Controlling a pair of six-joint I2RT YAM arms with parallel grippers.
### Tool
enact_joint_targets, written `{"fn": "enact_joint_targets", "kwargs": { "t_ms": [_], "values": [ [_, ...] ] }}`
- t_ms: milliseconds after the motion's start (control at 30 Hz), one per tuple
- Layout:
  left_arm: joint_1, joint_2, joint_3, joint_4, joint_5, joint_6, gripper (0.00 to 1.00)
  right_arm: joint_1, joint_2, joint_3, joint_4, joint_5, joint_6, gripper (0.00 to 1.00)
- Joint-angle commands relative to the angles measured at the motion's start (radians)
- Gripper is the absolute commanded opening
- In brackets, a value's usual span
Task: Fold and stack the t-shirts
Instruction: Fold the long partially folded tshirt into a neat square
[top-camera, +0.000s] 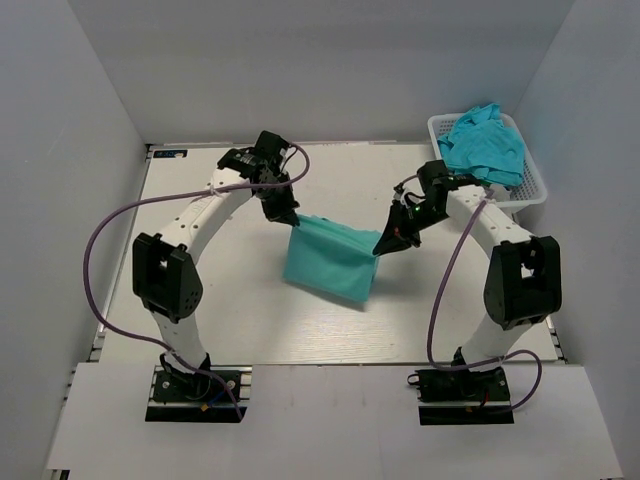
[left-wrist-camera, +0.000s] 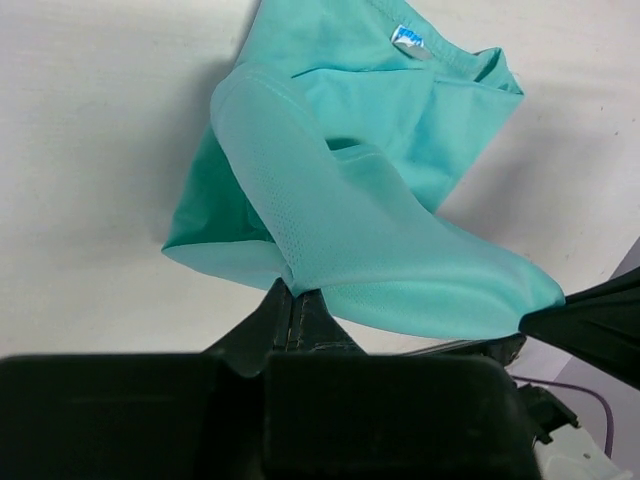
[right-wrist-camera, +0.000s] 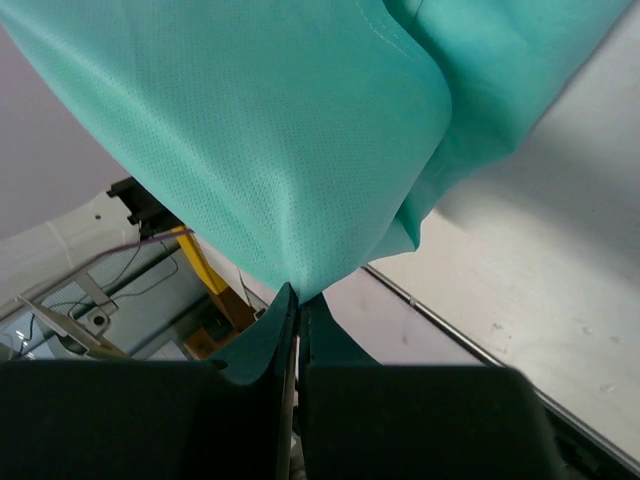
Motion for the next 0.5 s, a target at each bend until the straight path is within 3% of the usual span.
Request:
{"fn": "enact_joint_targets", "kwargs": {
  "t_ms": [0,333,467],
  "values": [
    [0.022,0.031,0.072,0.064,-0.068,-0.004,0.0,-0.032,0.042,0.063,0.01,0.01,-0.028,0.0],
    [0.022,0.157,0.233,0.053,-0.046,0.005,0.0,-0.086,0.119,0.157,-0.029,0.035,-0.115,0.0],
    [0.022,0.09,0.137,0.004,-0.023,0.005,0.0,-0.084,0.03,0.065,-0.063,0.017,-0.144,0.0]
  ]
}}
